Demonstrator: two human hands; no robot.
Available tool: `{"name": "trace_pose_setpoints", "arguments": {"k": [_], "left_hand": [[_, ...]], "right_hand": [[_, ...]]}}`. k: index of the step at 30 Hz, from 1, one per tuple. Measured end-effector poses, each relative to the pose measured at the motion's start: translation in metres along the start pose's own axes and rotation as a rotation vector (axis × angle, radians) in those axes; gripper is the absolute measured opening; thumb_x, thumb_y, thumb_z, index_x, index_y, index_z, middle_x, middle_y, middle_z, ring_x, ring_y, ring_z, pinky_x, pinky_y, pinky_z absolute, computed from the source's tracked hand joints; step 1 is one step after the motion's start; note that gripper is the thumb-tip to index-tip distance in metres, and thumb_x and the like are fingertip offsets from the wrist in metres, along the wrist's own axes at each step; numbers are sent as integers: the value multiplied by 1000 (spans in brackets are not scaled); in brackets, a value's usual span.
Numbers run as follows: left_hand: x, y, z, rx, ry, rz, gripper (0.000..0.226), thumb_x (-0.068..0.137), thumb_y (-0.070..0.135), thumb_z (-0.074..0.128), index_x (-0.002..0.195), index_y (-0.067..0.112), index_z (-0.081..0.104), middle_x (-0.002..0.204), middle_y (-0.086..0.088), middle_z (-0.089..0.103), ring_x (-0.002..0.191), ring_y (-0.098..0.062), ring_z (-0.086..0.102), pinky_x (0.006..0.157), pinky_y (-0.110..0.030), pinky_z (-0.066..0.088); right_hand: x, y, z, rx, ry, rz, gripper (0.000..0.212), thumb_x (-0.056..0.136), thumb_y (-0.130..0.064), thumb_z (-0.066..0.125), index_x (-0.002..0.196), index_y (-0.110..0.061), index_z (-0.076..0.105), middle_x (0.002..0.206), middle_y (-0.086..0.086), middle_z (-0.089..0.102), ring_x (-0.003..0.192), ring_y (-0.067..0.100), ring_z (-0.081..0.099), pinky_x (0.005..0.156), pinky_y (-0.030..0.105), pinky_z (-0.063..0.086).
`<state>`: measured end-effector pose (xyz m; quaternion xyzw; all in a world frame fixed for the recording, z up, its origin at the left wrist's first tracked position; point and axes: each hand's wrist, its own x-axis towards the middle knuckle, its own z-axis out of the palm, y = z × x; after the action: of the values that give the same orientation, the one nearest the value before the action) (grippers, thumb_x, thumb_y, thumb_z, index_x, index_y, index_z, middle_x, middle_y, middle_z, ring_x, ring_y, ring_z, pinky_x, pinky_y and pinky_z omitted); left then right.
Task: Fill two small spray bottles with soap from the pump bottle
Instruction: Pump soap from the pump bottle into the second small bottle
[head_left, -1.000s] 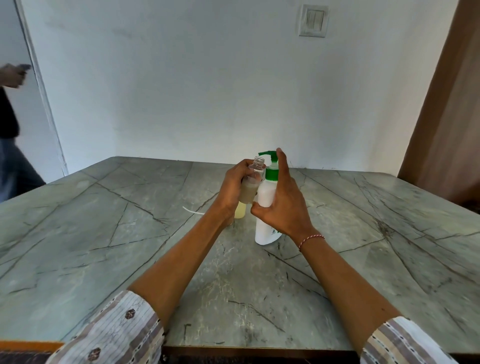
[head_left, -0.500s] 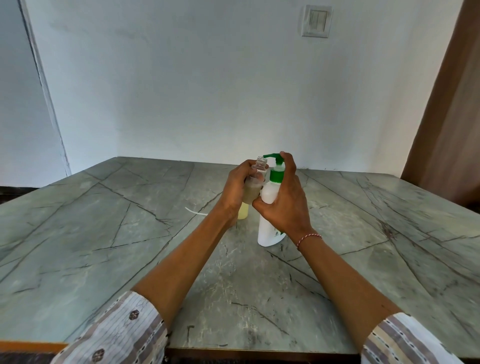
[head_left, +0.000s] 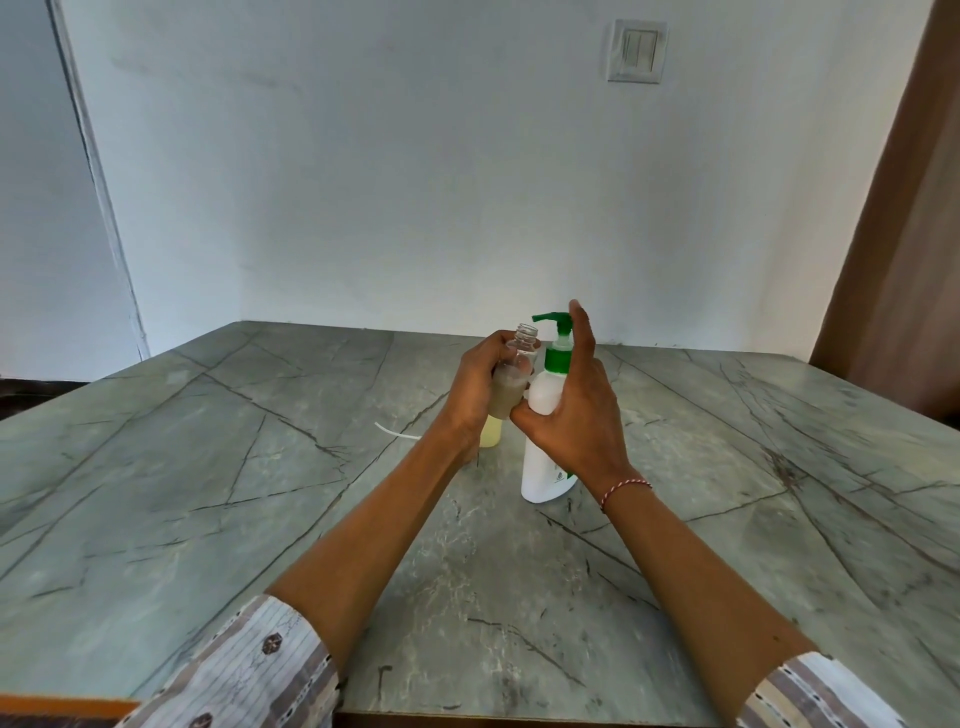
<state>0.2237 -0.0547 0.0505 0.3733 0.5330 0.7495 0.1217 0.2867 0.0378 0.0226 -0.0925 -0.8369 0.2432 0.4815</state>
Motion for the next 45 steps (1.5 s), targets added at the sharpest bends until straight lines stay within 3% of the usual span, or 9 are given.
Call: {"name": "trace_pose_setpoints", "arguments": {"k": [2, 7, 15, 21, 25, 30, 40, 45], "left_hand": [[1, 0, 1, 25, -7, -2, 31, 94, 17, 33, 88, 24, 63, 94, -1, 66, 89, -18, 58, 77, -29, 47], [0, 1, 0, 11, -9, 14, 32, 94, 16, 33, 88, 24, 63, 91, 0, 66, 86, -18, 58, 74, -26, 47], [-2, 4, 0, -29, -22, 20, 26, 88, 17, 40, 83, 26, 64, 85, 3, 67, 79, -13, 59, 68, -22, 48], [-1, 2, 0, -1, 1, 15, 34, 93, 16, 35, 81, 29, 64, 82, 7, 68, 79, -13, 59, 72, -25, 47], [-1, 1, 0, 2, -4, 17, 35, 93, 17, 35, 82, 30, 65, 84, 7, 69, 81, -13, 60, 72, -25, 48], [0, 0, 0, 13, -7, 20, 34, 93, 17, 35, 83, 30, 64, 84, 8, 68, 80, -11, 60, 70, -24, 49], [1, -2, -2, -8, -30, 22, 33, 94, 15, 34, 84, 26, 64, 72, 14, 71, 66, 0, 64, 60, -15, 51], [2, -2, -2, -11, -17, 20, 34, 94, 16, 34, 83, 26, 64, 76, 10, 69, 69, -4, 62, 59, -14, 51]], "right_hand": [[1, 0, -2, -3, -1, 8, 118, 63, -29, 79, 136, -51, -10, 136, -1, 48, 108, 23, 54, 85, 40, 52], [2, 2, -2, 12, -21, 5, 111, 62, -29, 79, 144, -34, 4, 134, 2, 49, 108, 24, 55, 87, 40, 53], [3, 2, 0, -7, -14, -28, 101, 63, -27, 79, 141, -26, 14, 129, 1, 52, 105, 23, 56, 85, 37, 53], [3, 2, 1, -1, -8, -16, 97, 63, -26, 79, 139, -24, 18, 129, 2, 52, 105, 24, 55, 85, 43, 54], [3, 3, 2, 4, -3, 7, 107, 63, -26, 80, 144, -30, 9, 134, 0, 48, 110, 23, 53, 87, 41, 53], [2, 0, 0, -8, 2, 19, 118, 63, -34, 77, 136, -54, -13, 135, -1, 48, 111, 23, 53, 86, 40, 52], [3, 3, -1, -7, -9, -25, 100, 63, -24, 79, 141, -26, 16, 128, 2, 52, 104, 23, 55, 83, 42, 54], [2, 3, 0, -12, -1, -34, 95, 63, -26, 79, 138, -24, 20, 126, 2, 53, 102, 24, 56, 81, 42, 54]]}}
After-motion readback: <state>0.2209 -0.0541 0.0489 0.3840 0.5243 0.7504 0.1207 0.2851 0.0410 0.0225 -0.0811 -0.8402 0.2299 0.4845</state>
